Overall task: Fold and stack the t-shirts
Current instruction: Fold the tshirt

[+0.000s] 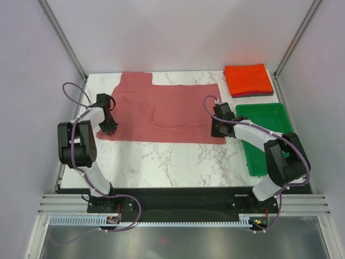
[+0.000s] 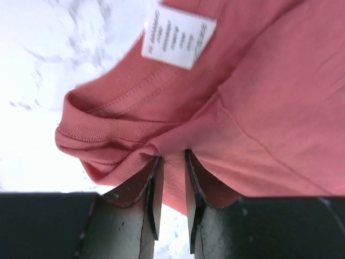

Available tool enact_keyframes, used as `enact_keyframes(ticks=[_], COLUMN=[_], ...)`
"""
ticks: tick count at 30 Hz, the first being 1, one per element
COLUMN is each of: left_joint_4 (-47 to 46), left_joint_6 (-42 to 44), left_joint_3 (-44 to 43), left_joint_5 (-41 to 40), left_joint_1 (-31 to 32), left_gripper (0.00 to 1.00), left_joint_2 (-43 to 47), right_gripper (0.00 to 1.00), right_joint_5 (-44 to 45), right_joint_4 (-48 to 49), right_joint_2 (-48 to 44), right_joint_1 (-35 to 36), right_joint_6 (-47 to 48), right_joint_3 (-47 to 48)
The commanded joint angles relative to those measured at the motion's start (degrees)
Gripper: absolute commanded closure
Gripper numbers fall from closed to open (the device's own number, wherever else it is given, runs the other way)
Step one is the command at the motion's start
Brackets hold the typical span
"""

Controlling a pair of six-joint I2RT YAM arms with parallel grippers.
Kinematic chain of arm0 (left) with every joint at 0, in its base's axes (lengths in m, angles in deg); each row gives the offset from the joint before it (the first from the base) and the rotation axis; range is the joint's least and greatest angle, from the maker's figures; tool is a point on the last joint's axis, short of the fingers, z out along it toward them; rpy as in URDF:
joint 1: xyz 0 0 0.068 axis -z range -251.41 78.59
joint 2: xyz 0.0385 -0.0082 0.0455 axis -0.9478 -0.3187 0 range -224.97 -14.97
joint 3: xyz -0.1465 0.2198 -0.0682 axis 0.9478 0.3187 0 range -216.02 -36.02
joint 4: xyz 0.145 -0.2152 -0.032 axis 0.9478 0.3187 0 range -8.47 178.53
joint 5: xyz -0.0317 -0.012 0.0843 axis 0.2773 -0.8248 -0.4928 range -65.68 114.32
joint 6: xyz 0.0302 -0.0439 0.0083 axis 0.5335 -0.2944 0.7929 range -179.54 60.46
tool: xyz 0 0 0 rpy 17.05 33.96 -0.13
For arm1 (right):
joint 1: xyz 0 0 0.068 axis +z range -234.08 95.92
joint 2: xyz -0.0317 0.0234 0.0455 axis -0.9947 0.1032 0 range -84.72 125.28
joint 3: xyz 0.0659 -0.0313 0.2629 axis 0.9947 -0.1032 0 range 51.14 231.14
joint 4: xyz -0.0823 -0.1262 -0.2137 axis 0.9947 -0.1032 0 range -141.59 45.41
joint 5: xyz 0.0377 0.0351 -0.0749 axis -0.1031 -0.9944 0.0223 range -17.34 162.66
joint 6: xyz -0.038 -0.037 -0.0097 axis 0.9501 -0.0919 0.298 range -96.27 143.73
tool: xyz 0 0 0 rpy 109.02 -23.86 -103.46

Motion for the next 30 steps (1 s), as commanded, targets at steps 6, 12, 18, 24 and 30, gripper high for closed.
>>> enact_keyframes(ticks=[6,12,18,24,30], left_joint_4=[-0.88,-0.35,0.79,2.02,2.64], left_joint_6=[-2.00,0.20,1.96,2.13,2.66], left_joint_3=[-3.78,-5.36,-5.10,-3.43,-2.81], left_joint_5=[-9.79,-7.33,-4.53,-4.34,-3.81], left_joint_1=[-1.99,-2.17,-2.17,-2.34,-4.36], left_gripper=[0.68,0.62,0.62,0.83,0.98], left_joint_2=[-5.67,-5.34,3.97,7.16,2.59], right_gripper=[0.84,0.84,0.84,0.84,0.85], right_joint_5=[5.81,4.14,3.00,1.95,2.03], right_joint_4=[1.19,1.19,0.31,0.40,1.01], right_joint_2=[-3.28,-7.94,-13.03,-13.13,-12.25], right_joint_1=[0.04,0.31,0.66,0.75,0.75], right_joint_6=[0.51,-1.42,-2.30,-2.22,-1.69], right_joint_3=[-8.68,-12.64,-13.52,-12.56,-12.64])
